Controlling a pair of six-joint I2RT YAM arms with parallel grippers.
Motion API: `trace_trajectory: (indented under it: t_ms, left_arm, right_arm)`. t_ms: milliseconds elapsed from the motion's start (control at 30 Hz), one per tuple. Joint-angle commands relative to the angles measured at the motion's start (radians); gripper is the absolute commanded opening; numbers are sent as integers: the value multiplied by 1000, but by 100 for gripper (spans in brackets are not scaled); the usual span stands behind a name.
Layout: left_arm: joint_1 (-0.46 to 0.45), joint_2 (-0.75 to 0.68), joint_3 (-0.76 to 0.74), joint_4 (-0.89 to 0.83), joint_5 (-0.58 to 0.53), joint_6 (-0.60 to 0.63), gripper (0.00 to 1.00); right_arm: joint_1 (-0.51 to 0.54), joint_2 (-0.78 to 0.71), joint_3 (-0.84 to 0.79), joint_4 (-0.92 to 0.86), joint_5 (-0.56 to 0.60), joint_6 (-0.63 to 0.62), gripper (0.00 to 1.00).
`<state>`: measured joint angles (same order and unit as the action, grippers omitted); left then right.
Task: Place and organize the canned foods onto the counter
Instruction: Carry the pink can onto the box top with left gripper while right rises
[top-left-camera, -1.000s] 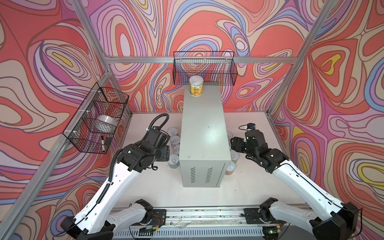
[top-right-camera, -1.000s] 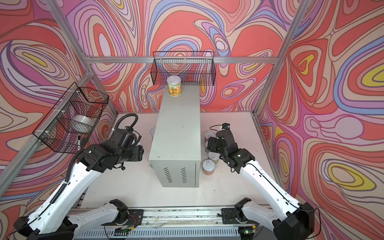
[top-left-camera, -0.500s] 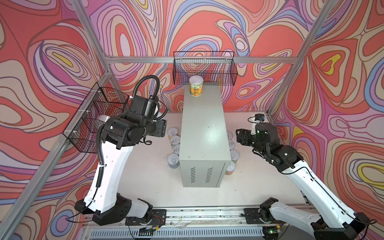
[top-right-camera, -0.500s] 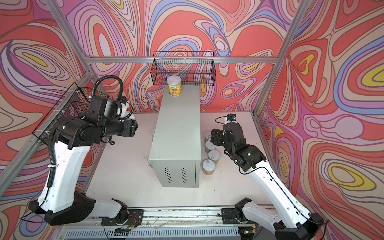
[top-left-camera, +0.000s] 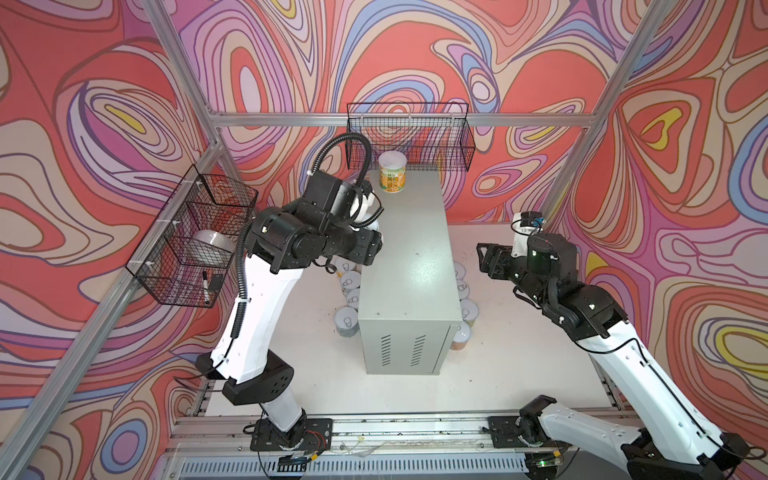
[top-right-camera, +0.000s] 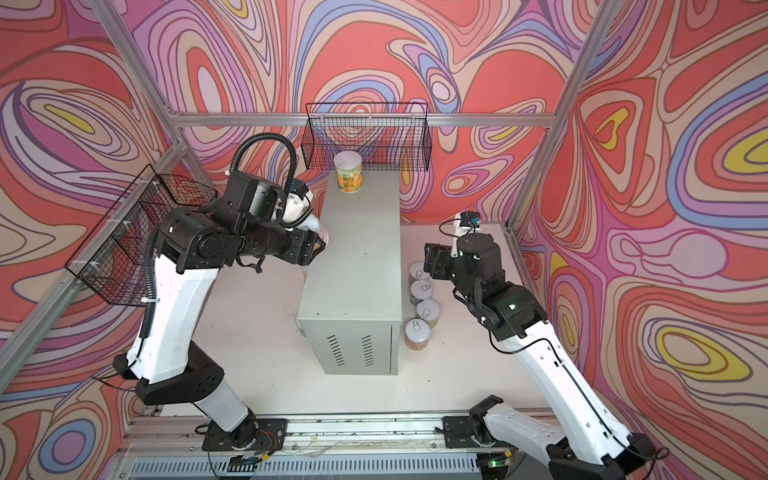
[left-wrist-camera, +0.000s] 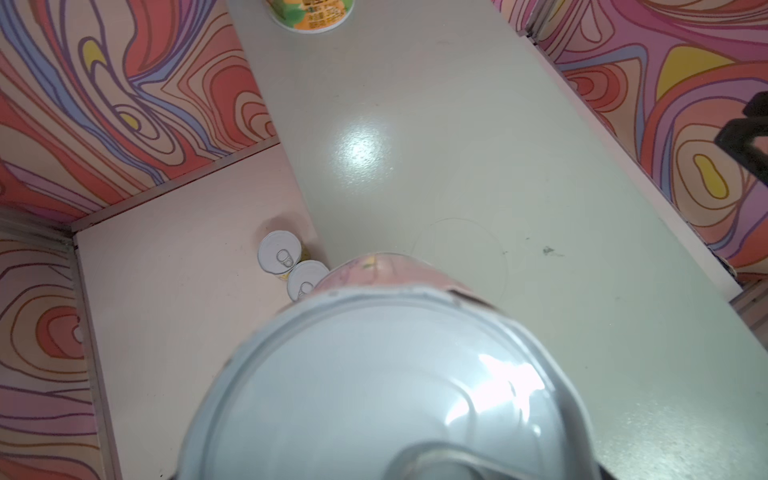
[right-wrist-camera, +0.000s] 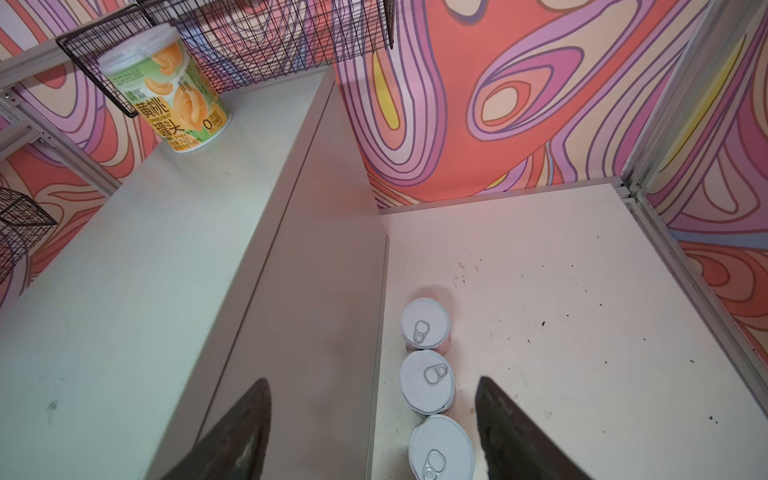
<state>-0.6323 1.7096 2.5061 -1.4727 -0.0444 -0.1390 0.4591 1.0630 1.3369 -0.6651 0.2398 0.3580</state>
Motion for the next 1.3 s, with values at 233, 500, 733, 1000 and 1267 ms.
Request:
trace_trajectory:
  t_ms: [233, 500, 733, 1000, 1267]
  left_arm:
    - [-136, 105, 94, 29, -34, -34, 0]
    - [-166, 158, 97, 53, -64, -56, 0]
    - [-168, 183, 95, 61, -72, -79, 36]
    - [-168, 186, 97, 113, -80, -58, 92]
    - [-159, 199, 140, 147, -74, -30, 100]
  right_arm:
    - [-5, 22, 69, 49, -53, -36, 78]
    - [-4, 28, 79, 56, -89, -36, 79]
    - [-4, 47, 70, 72, -160, -33, 81]
    - [-4, 64, 89, 76, -189, -34, 84]
    - [-5, 65, 106, 79, -227, -10, 86]
